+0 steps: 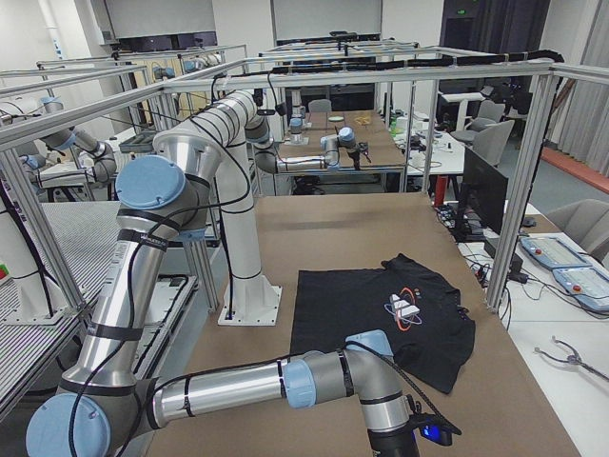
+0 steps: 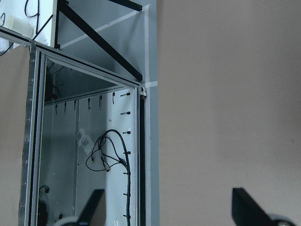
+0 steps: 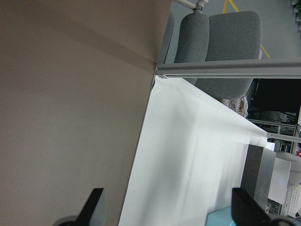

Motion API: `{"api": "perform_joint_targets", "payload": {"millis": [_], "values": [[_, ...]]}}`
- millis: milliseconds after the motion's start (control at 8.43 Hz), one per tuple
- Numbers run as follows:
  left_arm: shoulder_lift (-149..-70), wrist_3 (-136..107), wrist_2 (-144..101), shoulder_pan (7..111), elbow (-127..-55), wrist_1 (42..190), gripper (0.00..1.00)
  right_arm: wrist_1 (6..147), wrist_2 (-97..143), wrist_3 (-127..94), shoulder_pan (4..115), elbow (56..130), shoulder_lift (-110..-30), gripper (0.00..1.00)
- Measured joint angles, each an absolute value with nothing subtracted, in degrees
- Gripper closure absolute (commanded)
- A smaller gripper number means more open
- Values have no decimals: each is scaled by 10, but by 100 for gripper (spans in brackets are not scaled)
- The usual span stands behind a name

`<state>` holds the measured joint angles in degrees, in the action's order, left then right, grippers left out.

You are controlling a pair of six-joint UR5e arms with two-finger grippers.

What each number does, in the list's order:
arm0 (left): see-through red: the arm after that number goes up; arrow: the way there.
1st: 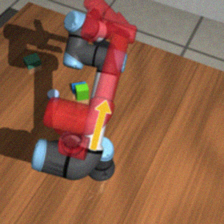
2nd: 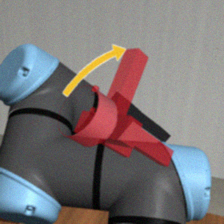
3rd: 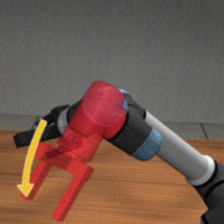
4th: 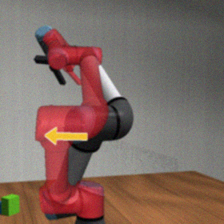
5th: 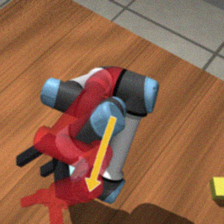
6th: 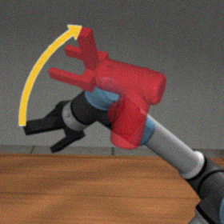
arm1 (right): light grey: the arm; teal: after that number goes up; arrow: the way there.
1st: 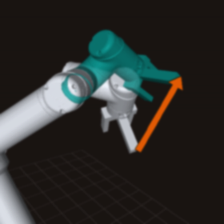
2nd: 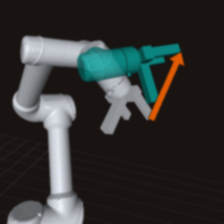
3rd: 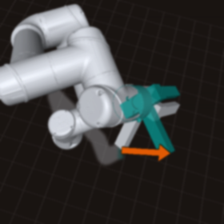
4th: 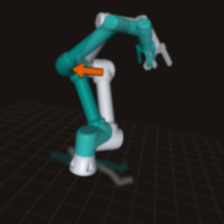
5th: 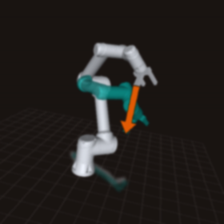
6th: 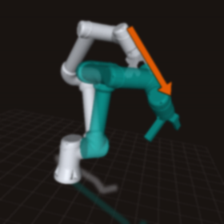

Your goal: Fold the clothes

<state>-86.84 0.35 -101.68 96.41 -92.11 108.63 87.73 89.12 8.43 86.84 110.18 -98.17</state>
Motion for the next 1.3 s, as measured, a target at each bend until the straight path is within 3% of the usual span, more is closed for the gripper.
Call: {"api": "perform_joint_targets", "payload": {"millis": [1304], "values": [[-869, 4, -1018, 963, -945, 1086, 6, 876, 893, 88, 868, 1111, -978, 6]]}}
